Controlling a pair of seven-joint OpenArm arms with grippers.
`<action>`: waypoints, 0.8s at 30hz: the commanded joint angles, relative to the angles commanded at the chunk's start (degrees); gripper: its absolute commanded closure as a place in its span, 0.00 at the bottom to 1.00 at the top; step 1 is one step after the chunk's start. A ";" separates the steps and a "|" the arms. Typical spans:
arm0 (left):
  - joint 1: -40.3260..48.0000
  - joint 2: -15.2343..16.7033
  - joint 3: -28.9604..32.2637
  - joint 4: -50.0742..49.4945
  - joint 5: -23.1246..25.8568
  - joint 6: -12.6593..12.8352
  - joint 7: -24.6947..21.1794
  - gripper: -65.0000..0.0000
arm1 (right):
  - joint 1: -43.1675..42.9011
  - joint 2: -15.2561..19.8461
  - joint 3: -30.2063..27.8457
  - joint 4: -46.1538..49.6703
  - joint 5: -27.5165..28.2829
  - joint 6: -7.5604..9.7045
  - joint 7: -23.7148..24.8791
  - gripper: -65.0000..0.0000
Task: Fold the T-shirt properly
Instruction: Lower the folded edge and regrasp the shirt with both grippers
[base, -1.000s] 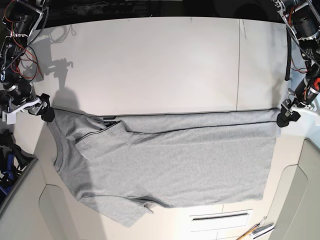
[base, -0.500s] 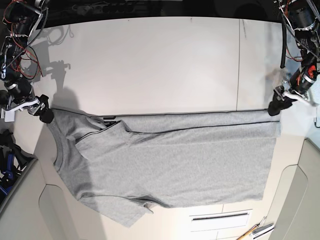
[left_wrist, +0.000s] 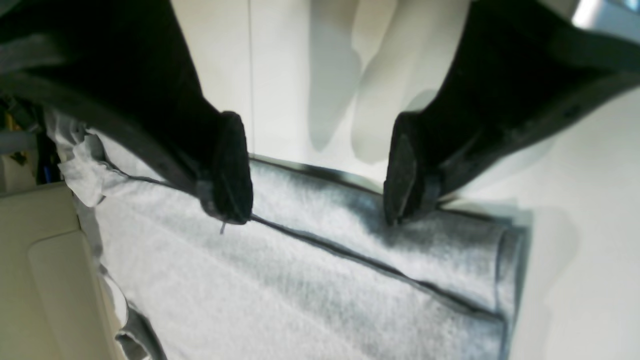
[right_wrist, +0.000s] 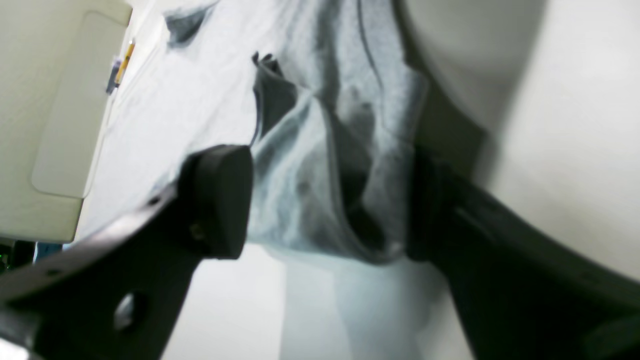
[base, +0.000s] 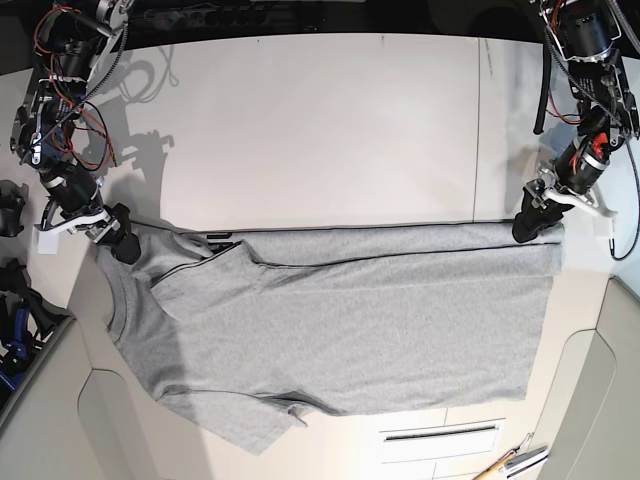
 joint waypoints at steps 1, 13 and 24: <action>-0.15 0.02 0.00 0.00 0.52 0.00 -0.39 0.33 | 0.31 0.00 -0.87 0.00 0.00 0.00 0.02 0.32; -3.96 -2.23 -1.31 0.00 2.86 0.52 -1.79 0.30 | 1.07 0.02 -7.10 0.00 -1.77 -0.02 0.39 0.32; -3.82 -4.85 -4.83 0.00 2.32 2.57 1.84 0.30 | 1.09 0.00 -7.10 0.00 -1.53 -0.02 0.46 0.32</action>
